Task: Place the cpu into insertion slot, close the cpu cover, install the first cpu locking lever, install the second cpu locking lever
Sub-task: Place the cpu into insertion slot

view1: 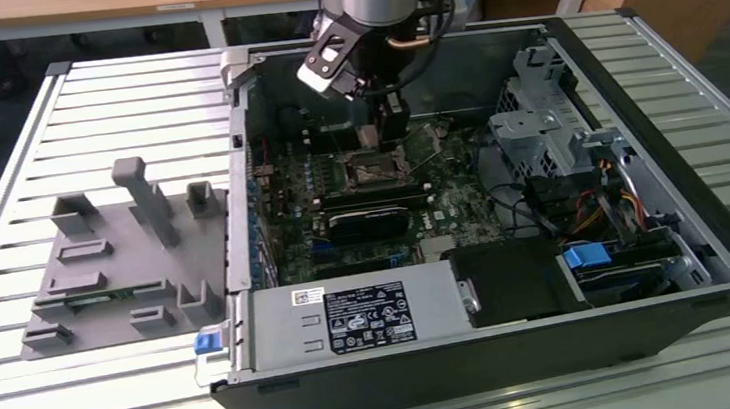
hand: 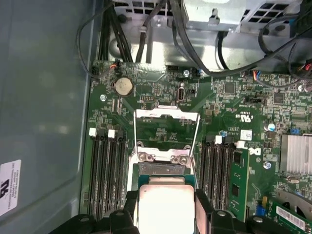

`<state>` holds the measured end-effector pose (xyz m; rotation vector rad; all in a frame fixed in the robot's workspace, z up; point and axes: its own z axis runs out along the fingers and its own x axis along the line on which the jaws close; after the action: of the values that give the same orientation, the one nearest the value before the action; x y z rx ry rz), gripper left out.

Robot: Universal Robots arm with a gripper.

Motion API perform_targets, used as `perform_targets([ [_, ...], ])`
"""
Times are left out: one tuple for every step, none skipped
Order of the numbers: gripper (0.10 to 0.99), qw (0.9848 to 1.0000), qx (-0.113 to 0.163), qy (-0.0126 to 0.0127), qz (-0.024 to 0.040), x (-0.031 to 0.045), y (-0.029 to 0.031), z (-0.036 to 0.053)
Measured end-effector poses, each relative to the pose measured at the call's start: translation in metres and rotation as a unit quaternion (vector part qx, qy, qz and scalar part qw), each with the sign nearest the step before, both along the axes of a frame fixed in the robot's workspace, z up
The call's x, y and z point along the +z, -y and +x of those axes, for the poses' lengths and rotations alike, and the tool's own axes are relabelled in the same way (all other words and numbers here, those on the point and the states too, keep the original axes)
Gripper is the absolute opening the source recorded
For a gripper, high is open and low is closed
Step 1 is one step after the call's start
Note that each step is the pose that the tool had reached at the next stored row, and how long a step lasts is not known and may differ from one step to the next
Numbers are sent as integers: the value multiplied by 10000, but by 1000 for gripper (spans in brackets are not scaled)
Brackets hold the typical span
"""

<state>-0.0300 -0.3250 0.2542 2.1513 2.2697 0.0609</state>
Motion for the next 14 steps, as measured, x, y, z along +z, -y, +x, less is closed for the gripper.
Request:
perform_targets([
  [545,10000,0,-18,-3,-7,-1,0],
  [545,10000,0,-21,-4,-14,-1,0],
  [545,10000,-1,-21,-5,-22,-1,-1],
  [545,10000,-1,-21,-5,-31,-1,-1],
  [545,10000,0,-21,-5,-41,-1,-1],
  [545,10000,0,-21,-5,-52,-2,-1],
  [545,10000,0,-21,-5,-63,-3,-1],
  [545,10000,-1,-21,-5,-76,-4,-1],
  [545,10000,-3,-21,-3,-89,-4,-1],
  [545,10000,-4,-20,-2,-104,-4,-1],
  [545,10000,-4,-18,-2,-120,-4,-1],
  [545,10000,-4,-16,-3,-137,-4,-1],
  [545,10000,-5,-15,-3,-155,-4,-1],
  [545,10000,-6,-15,-2,-172,-5,-1],
])
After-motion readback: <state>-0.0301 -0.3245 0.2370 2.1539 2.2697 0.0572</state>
